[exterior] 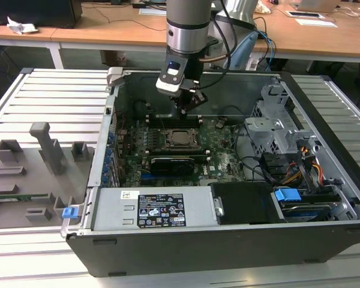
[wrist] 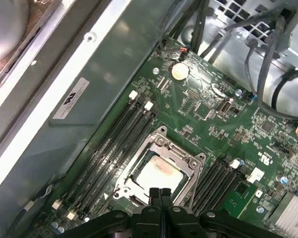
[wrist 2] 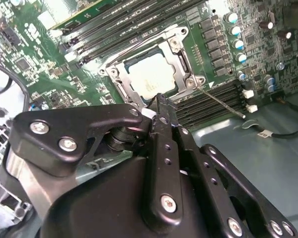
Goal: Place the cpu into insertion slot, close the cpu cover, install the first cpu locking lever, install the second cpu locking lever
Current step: 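Install the first cpu locking lever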
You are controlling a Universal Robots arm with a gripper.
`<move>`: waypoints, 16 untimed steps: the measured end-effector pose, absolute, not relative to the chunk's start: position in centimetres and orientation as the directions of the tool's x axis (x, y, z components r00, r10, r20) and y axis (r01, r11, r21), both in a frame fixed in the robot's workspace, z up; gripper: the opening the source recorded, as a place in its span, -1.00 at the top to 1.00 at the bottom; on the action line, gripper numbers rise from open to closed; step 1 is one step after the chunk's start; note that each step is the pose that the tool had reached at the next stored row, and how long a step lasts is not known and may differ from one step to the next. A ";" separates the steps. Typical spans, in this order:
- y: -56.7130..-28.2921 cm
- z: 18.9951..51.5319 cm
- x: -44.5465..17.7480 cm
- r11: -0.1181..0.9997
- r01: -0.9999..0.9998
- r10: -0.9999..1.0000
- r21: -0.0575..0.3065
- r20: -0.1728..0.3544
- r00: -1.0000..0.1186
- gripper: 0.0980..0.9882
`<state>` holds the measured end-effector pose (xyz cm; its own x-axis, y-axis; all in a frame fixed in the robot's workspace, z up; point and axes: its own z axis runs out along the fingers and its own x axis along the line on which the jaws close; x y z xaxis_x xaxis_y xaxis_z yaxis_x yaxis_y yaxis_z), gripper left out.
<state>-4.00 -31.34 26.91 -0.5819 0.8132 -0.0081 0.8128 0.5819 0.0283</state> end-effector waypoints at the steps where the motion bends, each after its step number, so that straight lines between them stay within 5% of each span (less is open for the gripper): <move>1: -31.3 26.9 -4.0 0.594 0.804 0.805 0.028 -0.008 -0.594 0.97; 16: -31.3 26.9 -4.0 0.774 0.632 0.633 0.028 -0.008 -0.774 0.97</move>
<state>-4.00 -31.34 26.89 -0.7744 0.6326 -0.0082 0.6322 0.7743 0.0283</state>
